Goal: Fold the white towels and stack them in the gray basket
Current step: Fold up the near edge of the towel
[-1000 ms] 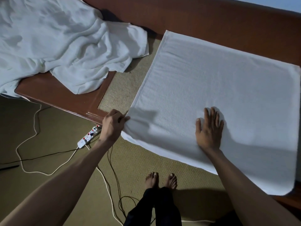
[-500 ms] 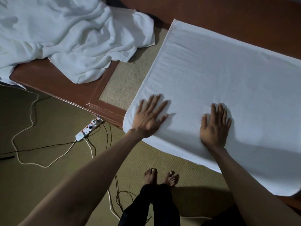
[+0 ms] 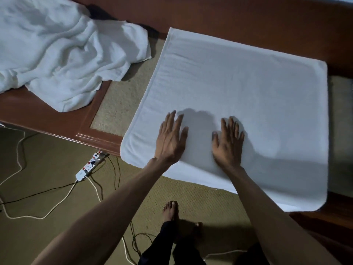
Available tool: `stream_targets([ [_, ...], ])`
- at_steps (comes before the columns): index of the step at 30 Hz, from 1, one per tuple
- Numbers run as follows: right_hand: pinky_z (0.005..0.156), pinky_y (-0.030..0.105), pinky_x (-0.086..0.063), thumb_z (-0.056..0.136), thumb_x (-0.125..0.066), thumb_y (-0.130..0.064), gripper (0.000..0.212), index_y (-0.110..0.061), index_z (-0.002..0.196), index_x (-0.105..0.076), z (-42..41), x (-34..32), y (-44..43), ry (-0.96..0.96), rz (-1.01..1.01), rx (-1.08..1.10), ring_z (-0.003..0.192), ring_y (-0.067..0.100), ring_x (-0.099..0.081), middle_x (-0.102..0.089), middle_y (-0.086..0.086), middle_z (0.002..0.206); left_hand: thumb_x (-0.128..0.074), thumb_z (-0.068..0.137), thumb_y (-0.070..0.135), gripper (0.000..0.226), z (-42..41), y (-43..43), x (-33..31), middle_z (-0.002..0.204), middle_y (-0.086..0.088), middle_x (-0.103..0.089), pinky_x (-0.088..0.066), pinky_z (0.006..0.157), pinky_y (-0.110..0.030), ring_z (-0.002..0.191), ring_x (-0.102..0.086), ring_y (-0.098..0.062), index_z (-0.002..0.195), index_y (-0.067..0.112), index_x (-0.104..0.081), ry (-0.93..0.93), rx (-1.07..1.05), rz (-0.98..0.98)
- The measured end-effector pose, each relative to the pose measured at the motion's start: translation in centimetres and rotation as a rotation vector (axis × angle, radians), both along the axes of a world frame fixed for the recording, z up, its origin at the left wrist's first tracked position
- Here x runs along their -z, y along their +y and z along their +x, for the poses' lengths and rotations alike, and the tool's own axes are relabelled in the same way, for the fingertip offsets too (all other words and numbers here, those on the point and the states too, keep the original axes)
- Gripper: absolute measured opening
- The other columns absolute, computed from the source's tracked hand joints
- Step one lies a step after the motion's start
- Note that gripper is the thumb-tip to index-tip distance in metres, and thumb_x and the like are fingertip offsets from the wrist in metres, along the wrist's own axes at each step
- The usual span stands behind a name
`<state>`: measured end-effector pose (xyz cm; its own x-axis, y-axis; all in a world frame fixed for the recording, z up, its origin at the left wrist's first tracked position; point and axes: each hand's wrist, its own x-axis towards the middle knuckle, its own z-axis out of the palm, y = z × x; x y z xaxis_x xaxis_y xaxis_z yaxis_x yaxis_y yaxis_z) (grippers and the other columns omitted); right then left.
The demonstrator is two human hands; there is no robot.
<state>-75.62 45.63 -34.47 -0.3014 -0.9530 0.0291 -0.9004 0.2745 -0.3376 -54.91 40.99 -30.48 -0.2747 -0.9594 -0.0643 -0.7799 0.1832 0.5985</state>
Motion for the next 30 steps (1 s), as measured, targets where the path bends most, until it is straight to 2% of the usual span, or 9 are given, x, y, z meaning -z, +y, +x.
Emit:
stream_targets([
  [3, 0.125, 0.051, -0.013, 0.105, -0.024, -0.047, 0.062, -0.019, 0.16, -0.029, -2.2, -0.3, 1.8, -0.009, 0.023, -0.121, 0.156, 0.026, -0.014, -0.02, 0.011, 0.168, -0.033, 0.11, 0.042, 0.056, -6.0, 0.6, 0.9, 0.169, -0.01, -0.024, -0.019, 0.127, -0.045, 0.157, -0.017, -0.024, 0.16, 0.017, -0.031, 0.099, 0.054, 0.014],
  [7, 0.124, 0.05, -0.017, 0.106, -0.034, -0.043, 0.057, -0.018, 0.157, -0.036, -6.9, -0.5, 6.1, 0.043, -0.045, -0.171, 0.156, 0.025, -0.019, -0.025, 0.009, 0.167, -0.028, 0.11, 0.052, 0.063, -8.2, 1.1, 3.2, 0.173, -0.005, -0.003, -0.001, 0.129, -0.045, 0.159, 0.001, -0.023, 0.165, 0.029, -0.01, -0.193, 0.201, -0.07],
  [10, 0.126, 0.045, -0.009, 0.106, -0.03, -0.049, 0.06, -0.024, 0.16, -0.028, -10.4, -0.8, 8.4, 0.068, 0.019, -0.153, 0.157, 0.02, -0.008, -0.016, 0.003, 0.17, -0.028, 0.108, 0.056, 0.064, -8.2, 1.0, 3.7, 0.173, -0.004, -0.003, -0.006, 0.127, -0.049, 0.159, -0.001, -0.026, 0.165, 0.033, -0.007, -0.283, 0.217, -0.125],
  [16, 0.125, 0.048, -0.014, 0.105, -0.024, -0.054, 0.063, -0.026, 0.161, -0.023, -18.2, -1.0, 12.3, 0.083, 0.066, 0.029, 0.157, 0.023, -0.009, -0.014, 0.004, 0.17, -0.023, 0.107, 0.058, 0.064, -8.7, 1.2, 3.2, 0.173, -0.004, -0.005, -0.011, 0.126, -0.051, 0.159, -0.002, -0.026, 0.164, 0.033, -0.007, -0.346, 0.199, -0.131],
  [19, 0.122, 0.053, -0.018, 0.104, -0.028, -0.056, 0.066, -0.02, 0.16, -0.028, -21.7, -0.7, 14.4, 0.119, 0.047, 0.204, 0.155, 0.03, -0.017, -0.02, 0.009, 0.168, -0.022, 0.108, 0.058, 0.064, -8.9, 1.3, 3.0, 0.173, -0.004, -0.004, -0.009, 0.127, -0.051, 0.159, -0.001, -0.026, 0.164, 0.033, -0.005, -0.348, 0.201, -0.123],
  [23, 0.123, 0.059, -0.012, 0.102, -0.025, -0.052, 0.073, -0.005, 0.158, -0.028, -21.7, -1.1, 13.8, 0.055, 0.069, 0.455, 0.153, 0.041, -0.016, -0.019, 0.022, 0.166, -0.022, 0.108, 0.058, 0.065, -9.1, 1.6, 2.7, 0.173, -0.003, -0.003, -0.008, 0.128, -0.051, 0.159, -0.001, -0.026, 0.165, 0.032, -0.006, -0.354, 0.19, -0.128],
  [25, 0.124, 0.056, -0.014, 0.104, -0.031, -0.044, 0.066, -0.001, 0.154, -0.034, -18.6, -2.0, 12.3, 0.059, -0.03, 0.377, 0.153, 0.039, -0.017, -0.021, 0.024, 0.165, -0.022, 0.108, 0.058, 0.064, -9.1, 1.7, 2.7, 0.173, -0.003, -0.002, -0.007, 0.128, -0.05, 0.159, 0.0, -0.025, 0.165, 0.032, -0.006, -0.357, 0.189, -0.129],
  [28, 0.124, 0.053, -0.018, 0.106, -0.041, -0.037, 0.056, -0.003, 0.151, -0.043, -11.4, -2.5, 10.3, 0.039, -0.195, 0.08, 0.153, 0.034, -0.023, -0.028, 0.02, 0.163, -0.023, 0.108, 0.057, 0.064, -9.0, 1.7, 2.7, 0.173, -0.003, -0.004, -0.008, 0.128, -0.05, 0.159, -0.001, -0.025, 0.165, 0.033, -0.007, -0.352, 0.193, -0.139],
  [30, 0.125, 0.052, -0.017, 0.106, -0.042, -0.036, 0.054, -0.006, 0.151, -0.044, -7.5, -1.8, 9.9, 0.0, -0.171, -0.05, 0.155, 0.028, -0.022, -0.028, 0.015, 0.165, -0.024, 0.108, 0.057, 0.064, -8.8, 1.6, 2.9, 0.173, -0.003, -0.003, -0.008, 0.128, -0.05, 0.159, 0.0, -0.025, 0.165, 0.033, -0.006, -0.351, 0.203, -0.147],
])
